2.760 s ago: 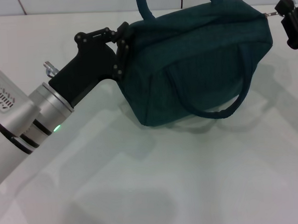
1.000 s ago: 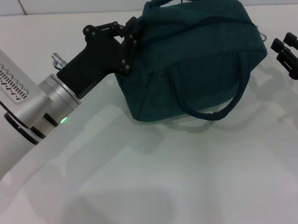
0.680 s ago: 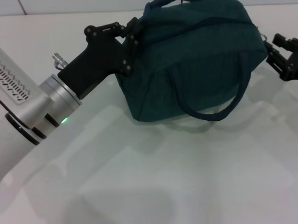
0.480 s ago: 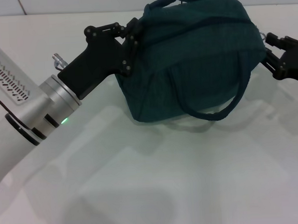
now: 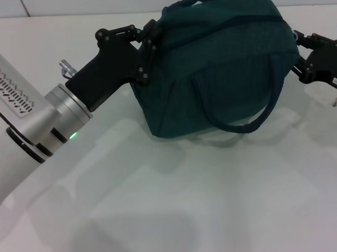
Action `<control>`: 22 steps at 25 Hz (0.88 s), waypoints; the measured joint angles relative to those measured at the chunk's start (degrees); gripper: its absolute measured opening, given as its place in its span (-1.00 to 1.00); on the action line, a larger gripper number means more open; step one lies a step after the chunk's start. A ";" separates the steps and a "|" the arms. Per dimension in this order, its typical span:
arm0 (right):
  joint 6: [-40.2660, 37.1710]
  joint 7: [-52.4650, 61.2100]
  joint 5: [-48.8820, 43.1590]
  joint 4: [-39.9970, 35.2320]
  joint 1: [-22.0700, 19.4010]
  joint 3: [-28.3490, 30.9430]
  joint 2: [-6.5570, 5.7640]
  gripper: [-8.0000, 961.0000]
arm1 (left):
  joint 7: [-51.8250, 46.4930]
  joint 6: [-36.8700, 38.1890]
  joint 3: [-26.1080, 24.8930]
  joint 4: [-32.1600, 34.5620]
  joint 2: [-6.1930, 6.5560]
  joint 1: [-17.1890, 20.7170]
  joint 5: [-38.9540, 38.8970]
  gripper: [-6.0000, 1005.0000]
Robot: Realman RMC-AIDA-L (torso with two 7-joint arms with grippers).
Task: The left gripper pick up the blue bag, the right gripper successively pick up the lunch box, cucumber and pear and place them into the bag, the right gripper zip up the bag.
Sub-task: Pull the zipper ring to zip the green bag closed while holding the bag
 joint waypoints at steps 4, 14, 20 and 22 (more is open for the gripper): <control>0.21 -0.07 -0.06 -0.04 0.77 -0.10 0.08 -0.27 | 0.00 0.00 -0.11 0.00 -0.02 0.00 0.00 -0.88; 0.76 -0.67 -0.07 -0.07 1.22 -0.23 0.20 -0.29 | 0.00 0.00 -0.07 0.00 -0.06 -0.10 0.00 -0.88; 0.83 -0.74 -0.07 -0.07 1.24 -0.28 0.28 -0.43 | 0.00 0.00 0.10 0.00 -0.11 -0.18 0.00 -0.89; 0.79 -0.82 -0.07 -0.07 1.15 -0.17 0.28 -0.50 | 0.00 0.00 0.11 0.00 -0.11 -0.18 0.00 -0.88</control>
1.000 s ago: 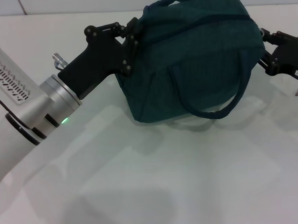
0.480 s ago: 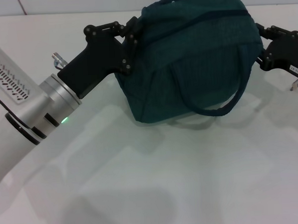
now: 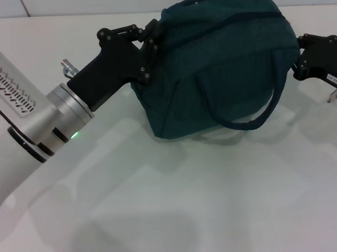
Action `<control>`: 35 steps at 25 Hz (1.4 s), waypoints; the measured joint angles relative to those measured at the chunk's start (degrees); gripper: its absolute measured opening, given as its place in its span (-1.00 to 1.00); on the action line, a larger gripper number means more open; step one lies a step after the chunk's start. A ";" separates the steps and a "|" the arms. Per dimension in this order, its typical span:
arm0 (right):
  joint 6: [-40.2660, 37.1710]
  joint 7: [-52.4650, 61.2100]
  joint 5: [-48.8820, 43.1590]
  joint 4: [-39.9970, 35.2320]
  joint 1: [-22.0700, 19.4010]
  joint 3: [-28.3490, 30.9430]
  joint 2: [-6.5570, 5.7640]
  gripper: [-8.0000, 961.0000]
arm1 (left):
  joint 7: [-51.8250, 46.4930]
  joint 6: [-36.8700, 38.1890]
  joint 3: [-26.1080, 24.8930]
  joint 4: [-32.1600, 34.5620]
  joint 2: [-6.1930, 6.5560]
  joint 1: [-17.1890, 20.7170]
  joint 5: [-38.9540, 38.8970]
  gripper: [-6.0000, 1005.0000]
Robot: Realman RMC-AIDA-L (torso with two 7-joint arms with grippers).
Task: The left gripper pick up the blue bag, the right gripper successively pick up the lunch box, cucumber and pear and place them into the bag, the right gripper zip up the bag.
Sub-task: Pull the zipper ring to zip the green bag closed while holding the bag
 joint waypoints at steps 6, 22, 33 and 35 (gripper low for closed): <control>-0.02 -0.64 0.40 0.00 -0.42 0.45 0.06 -0.72 | 0.00 0.00 0.00 0.11 -0.03 0.09 0.00 -0.87; 1.85 -0.31 0.07 0.91 -2.64 4.57 0.29 -0.91 | -0.49 0.58 0.18 0.43 -0.09 0.33 0.02 -0.84; 4.91 -0.27 0.39 0.90 -3.16 4.70 0.20 -0.91 | -3.27 3.28 0.23 0.61 0.14 0.33 0.56 -0.82; 5.14 -0.28 0.42 0.89 -3.15 4.72 0.25 -0.91 | -3.39 3.47 0.25 0.61 0.15 0.25 0.75 -0.82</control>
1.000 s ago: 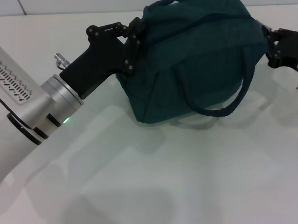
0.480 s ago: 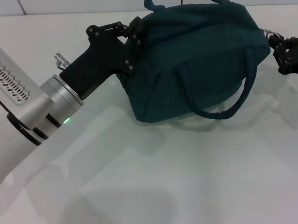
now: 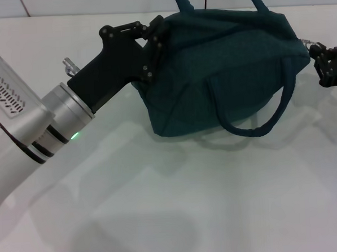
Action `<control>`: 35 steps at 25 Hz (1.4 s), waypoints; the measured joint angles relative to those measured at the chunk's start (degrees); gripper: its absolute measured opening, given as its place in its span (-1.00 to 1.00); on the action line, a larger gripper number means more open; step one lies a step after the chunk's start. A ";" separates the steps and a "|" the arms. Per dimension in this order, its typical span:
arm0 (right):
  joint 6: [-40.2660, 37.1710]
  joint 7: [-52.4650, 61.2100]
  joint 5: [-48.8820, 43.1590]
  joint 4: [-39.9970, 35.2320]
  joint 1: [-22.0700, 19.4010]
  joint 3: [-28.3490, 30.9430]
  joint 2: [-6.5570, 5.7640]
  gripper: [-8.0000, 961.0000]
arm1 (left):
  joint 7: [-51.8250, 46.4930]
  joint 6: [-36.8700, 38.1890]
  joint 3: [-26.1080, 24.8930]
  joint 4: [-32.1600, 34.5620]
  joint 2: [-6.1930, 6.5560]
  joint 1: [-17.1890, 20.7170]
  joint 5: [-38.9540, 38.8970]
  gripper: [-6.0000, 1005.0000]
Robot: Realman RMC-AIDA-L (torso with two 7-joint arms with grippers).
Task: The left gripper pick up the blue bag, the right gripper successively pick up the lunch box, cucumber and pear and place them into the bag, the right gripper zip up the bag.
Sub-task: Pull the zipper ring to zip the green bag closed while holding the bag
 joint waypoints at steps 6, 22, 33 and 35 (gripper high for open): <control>0.30 -0.08 0.01 -0.60 0.33 0.05 0.66 -0.91 | -0.02 -2.46 -0.46 -0.44 -0.47 -0.29 -0.55 -0.81; -9.86 0.18 0.30 -0.82 -1.68 3.95 0.89 -0.06 | -3.15 0.33 0.01 0.05 -0.93 2.89 -4.69 -0.34; -15.83 0.25 -0.16 -0.89 -2.87 5.14 0.90 0.19 | -6.15 5.61 -0.08 0.01 -0.75 5.38 -7.86 0.39; -16.52 0.26 -0.17 -0.89 -2.92 5.10 0.90 0.18 | -6.30 6.17 -0.08 -0.06 -0.70 5.45 -7.72 0.50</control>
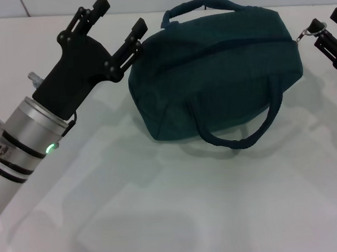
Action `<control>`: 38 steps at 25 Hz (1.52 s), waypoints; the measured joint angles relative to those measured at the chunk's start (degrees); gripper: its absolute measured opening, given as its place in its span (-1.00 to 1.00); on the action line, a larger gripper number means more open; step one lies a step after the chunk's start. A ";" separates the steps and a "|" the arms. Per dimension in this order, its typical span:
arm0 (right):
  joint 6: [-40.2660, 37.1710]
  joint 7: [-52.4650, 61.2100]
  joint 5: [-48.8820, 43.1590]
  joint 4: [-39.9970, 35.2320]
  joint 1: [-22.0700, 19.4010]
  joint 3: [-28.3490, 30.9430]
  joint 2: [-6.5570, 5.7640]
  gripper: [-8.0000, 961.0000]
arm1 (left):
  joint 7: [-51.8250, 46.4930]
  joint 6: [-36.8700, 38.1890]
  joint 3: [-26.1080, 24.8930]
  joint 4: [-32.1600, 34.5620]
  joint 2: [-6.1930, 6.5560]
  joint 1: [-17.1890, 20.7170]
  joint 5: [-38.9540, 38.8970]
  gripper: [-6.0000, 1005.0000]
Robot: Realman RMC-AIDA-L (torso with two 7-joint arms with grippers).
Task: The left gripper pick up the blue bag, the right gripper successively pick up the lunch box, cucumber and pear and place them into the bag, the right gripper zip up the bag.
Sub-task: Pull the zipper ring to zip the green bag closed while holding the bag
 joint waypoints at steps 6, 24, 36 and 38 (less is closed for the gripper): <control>-1.96 0.01 -0.07 0.06 -0.15 0.02 -0.03 0.18 | 0.00 0.18 0.00 -0.41 0.23 0.19 0.14 0.52; -16.99 2.62 -13.23 -1.46 2.03 -0.90 0.18 0.18 | -0.22 3.80 -0.25 -0.43 0.56 0.81 7.57 0.51; -8.54 3.00 -12.62 -0.45 0.55 0.99 0.08 0.18 | -0.07 2.40 -0.57 -0.52 0.50 0.04 7.29 0.51; -8.24 3.00 -12.62 -0.22 -0.40 1.61 0.02 0.17 | -0.07 1.98 -0.56 -0.52 0.49 -0.32 7.24 0.51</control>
